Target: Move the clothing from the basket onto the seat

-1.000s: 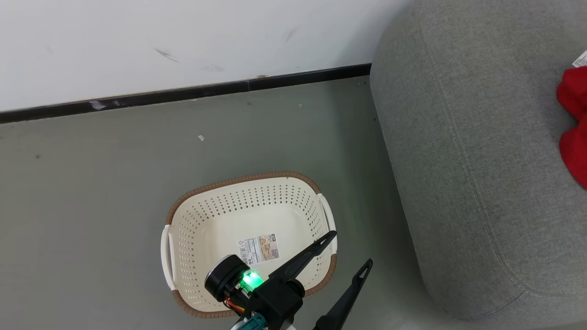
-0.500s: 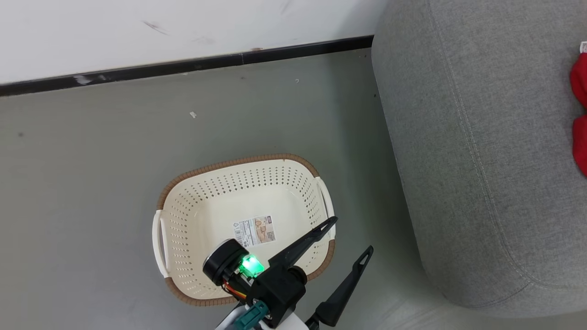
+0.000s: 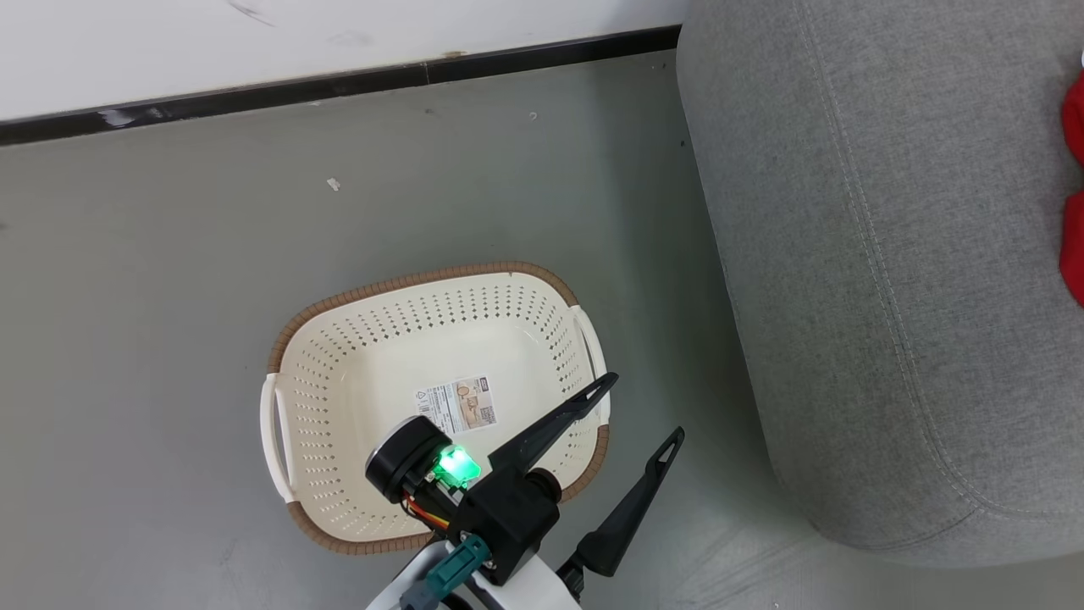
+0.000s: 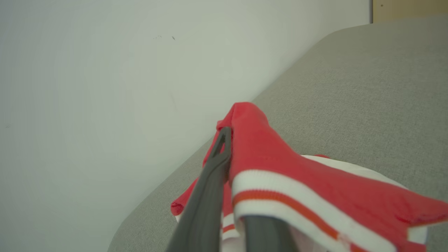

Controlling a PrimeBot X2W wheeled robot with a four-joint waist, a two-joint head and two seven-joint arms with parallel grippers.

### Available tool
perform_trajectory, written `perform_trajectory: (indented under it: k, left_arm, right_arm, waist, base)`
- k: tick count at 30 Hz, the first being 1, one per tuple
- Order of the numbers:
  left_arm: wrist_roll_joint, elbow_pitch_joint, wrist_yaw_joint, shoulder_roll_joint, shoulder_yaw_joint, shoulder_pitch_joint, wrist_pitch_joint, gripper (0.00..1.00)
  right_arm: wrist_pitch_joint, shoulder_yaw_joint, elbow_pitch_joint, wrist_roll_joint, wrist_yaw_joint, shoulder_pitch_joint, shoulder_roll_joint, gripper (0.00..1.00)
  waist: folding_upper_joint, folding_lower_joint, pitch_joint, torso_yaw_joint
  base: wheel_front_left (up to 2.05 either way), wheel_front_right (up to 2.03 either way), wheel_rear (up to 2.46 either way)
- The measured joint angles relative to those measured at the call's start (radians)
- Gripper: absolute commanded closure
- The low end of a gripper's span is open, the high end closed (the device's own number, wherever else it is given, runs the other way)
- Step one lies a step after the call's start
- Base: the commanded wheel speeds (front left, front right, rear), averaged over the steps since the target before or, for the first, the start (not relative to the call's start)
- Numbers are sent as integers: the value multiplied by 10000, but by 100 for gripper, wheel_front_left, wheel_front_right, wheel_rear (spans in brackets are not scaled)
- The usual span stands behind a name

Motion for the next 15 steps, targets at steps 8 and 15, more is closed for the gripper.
perform_trajectory:
  k: [8,15]
  left_arm:
    - [52,88,0,-4,65,-166,-73,0]
    - [-12,255,0,-13,178,-169,-211,0]
  right_arm:
    - [-86,257,-92,-190,0,35,138,0]
    - [-113,491,-489,-190,0,359,372,0]
  waist:
    - [0,0,-25,-75]
    - [0,0,-216,-115]
  base:
    - [0,0,0]
    - [0,0,0]
